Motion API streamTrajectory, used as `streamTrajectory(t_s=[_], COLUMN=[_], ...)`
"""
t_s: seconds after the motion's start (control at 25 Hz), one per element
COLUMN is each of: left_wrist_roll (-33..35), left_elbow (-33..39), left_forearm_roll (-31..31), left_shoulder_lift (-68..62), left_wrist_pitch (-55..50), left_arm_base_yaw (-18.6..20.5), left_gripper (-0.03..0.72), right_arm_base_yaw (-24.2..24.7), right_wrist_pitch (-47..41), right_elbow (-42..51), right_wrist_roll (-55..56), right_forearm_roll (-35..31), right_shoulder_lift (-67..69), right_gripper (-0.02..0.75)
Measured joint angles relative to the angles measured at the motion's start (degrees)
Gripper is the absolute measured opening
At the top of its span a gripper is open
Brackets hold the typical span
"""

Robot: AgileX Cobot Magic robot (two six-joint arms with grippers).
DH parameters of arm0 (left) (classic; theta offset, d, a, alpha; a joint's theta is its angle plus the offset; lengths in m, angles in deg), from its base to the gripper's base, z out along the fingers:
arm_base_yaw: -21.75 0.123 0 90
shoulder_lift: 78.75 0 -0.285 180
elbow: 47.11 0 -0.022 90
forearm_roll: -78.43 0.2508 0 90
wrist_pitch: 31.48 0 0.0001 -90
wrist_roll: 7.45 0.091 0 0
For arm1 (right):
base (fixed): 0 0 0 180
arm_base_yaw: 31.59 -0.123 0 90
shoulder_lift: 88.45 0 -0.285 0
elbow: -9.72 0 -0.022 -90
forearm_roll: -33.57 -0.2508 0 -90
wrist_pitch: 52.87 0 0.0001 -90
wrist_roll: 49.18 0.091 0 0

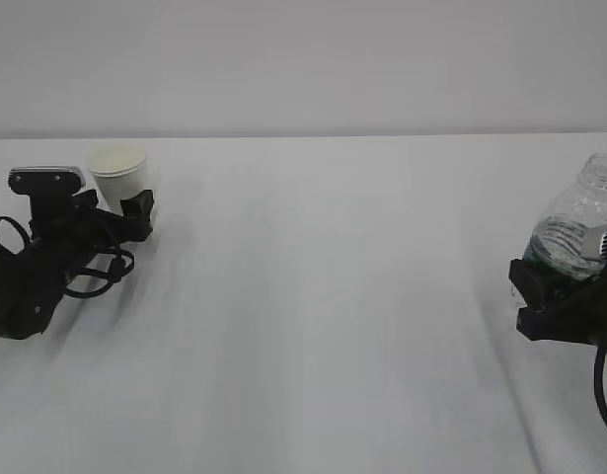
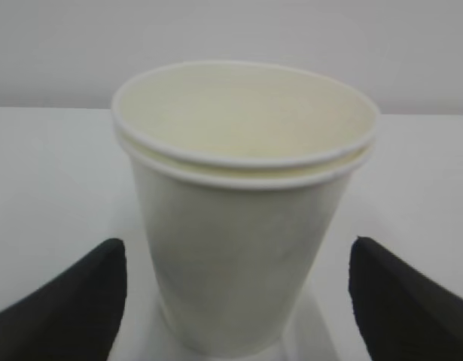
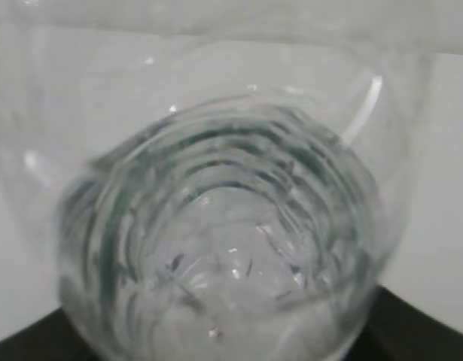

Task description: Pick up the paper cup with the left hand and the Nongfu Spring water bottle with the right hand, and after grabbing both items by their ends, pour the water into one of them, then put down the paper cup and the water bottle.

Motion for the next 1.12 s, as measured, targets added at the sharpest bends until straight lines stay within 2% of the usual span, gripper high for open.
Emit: streamTrajectory(t_s=[0.44, 1.12], left_wrist_roll=[0.2, 0.4], left_elbow=[-6.0, -10.2], left_forearm_roll=[4.8, 5.0], left_shoulder_lift=[-3.4, -4.3], left_wrist_pitch=[0.0, 0.0], left_arm_base_yaw=[0.0, 0.0], left_gripper=[0.691, 0.691], right_arm_base_yaw=[0.0, 0.0], right_wrist_pitch=[0.0, 0.0], right_elbow=[0.0, 0.0], right_wrist_roll=[0.0, 0.0], right_forearm_roll=[0.4, 0.5], right_shoulder_lift=[0.0, 0.0], right_gripper=[0.417, 0.417])
